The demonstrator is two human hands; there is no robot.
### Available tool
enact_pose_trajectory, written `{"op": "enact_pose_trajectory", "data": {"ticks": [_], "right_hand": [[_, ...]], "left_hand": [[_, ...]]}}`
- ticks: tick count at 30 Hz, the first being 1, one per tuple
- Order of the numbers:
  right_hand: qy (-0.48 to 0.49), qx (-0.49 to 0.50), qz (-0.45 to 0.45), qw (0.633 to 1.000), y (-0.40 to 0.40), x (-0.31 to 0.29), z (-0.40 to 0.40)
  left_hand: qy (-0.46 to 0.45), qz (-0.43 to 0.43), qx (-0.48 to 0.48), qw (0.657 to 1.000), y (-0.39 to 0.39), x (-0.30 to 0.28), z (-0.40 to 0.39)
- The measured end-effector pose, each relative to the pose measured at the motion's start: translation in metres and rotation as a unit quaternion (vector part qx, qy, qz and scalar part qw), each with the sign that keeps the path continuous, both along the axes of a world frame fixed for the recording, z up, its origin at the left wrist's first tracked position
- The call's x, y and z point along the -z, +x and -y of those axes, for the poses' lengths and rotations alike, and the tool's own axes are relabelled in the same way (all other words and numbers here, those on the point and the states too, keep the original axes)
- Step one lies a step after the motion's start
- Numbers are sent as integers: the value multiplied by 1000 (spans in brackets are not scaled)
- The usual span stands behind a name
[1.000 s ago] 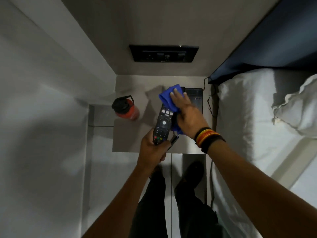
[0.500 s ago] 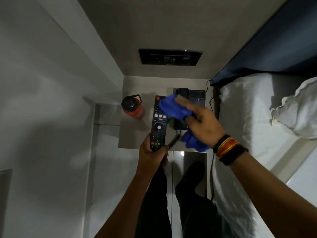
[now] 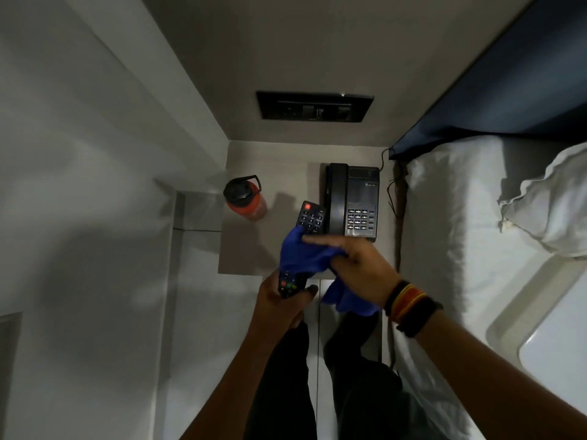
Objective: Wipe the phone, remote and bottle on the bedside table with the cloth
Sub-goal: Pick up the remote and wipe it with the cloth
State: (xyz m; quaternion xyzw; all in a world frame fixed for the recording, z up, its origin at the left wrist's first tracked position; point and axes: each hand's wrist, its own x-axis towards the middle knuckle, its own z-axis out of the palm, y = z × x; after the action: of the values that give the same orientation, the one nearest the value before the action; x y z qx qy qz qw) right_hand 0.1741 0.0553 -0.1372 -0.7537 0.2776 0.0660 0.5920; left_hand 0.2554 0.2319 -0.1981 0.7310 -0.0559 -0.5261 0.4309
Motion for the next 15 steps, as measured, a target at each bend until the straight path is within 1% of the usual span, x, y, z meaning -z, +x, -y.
{"op": "enact_pose_trajectory", "data": {"ticks": [1, 3, 4, 5, 6, 8, 11, 12, 13, 14, 15], "right_hand": [[26, 52, 15, 998, 1, -4, 9], [47, 169, 41, 984, 3, -11, 25], [41, 208, 49, 976, 5, -13, 31], [20, 223, 49, 973, 8, -16, 33], [-13, 213, 35, 976, 13, -19, 33], [-75, 130, -9, 989, 22, -20, 21], [-138, 2, -2, 990, 17, -17, -9], [-131, -23, 3, 991, 13, -18, -16], [-102, -36, 3, 994, 8, -20, -19], [-43, -27, 5, 999, 4, -23, -19], [18, 3, 10, 1000, 2, -27, -17]], "left_hand": [[-9, -8, -12, 1000, -2, -3, -1], [-56, -24, -47, 997, -3, -15, 4], [-77, -34, -62, 995, -3, -21, 8], [-88, -44, -77, 992, -3, -27, 13], [-87, -54, -91, 991, -2, -31, 18], [-64, -74, -119, 988, -1, -34, 26], [-64, -89, -155, 982, 3, -34, 29], [-64, -91, -163, 980, 5, -32, 27], [-58, -100, -169, 979, 6, -31, 24], [-54, -116, -170, 977, 7, -31, 21], [-56, -125, -166, 977, 9, -30, 18]]}}
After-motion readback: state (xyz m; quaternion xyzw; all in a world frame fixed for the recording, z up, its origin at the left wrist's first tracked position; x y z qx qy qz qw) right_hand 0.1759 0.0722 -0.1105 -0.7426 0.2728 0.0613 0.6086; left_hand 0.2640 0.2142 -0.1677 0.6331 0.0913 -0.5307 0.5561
